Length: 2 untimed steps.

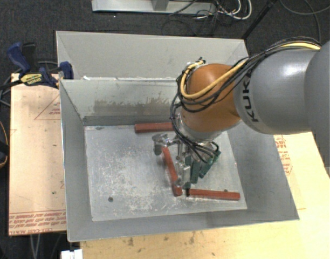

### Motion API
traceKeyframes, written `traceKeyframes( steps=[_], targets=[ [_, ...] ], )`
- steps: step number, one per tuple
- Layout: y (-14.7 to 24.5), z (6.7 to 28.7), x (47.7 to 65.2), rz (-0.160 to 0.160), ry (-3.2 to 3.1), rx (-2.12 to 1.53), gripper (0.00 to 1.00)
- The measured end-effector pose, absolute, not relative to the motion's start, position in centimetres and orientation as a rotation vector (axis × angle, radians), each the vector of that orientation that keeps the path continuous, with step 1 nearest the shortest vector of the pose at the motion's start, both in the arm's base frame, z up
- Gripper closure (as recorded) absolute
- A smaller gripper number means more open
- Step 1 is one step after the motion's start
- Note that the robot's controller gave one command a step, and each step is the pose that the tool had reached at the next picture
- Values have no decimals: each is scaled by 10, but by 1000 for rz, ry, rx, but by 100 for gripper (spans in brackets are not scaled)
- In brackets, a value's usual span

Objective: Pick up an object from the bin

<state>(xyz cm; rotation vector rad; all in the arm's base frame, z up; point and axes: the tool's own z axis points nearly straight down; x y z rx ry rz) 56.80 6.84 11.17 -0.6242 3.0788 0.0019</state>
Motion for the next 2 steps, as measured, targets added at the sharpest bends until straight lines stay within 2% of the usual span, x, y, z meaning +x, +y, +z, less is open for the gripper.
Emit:
traceKeyframes(
  steps=[1, 2],
  targets=[
    [63, 117, 566, 1, 3041, -774, 0],
    [48, 69, 587, 3, 2954, -1074, 0]
  ],
)
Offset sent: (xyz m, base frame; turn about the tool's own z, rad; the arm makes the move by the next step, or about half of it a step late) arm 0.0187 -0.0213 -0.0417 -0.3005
